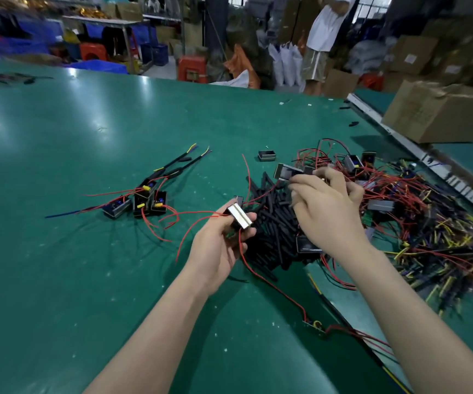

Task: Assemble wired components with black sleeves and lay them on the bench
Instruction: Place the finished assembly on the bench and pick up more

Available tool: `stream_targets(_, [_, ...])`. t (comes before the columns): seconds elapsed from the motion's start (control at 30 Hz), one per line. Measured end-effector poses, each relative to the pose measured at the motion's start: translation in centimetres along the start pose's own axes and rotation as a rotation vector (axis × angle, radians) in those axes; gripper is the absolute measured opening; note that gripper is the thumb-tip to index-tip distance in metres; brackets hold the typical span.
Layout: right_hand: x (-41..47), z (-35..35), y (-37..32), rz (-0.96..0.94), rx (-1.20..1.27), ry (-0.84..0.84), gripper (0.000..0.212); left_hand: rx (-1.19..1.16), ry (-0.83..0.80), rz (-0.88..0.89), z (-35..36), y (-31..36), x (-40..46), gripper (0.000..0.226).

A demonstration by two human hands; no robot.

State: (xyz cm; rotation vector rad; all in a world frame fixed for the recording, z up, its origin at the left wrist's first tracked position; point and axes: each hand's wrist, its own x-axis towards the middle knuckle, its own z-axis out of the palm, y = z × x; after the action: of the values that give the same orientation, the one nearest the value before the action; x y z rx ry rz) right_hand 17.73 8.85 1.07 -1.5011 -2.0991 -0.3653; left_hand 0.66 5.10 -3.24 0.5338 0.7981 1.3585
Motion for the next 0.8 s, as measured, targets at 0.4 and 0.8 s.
stream_targets(0.4, [-4.6,-0.8,-3.8,0.141,0.986,-0.185,0.037,0.177,-0.068,0.250,0.3,-1.2,-1.1,0.046])
stream_targets(0.8, [-7.5,-4.5,-0.2,-0.065,0.310,-0.966,0.034,0.063,0.058,0.213,0.0,0.0,-0.9,0.030])
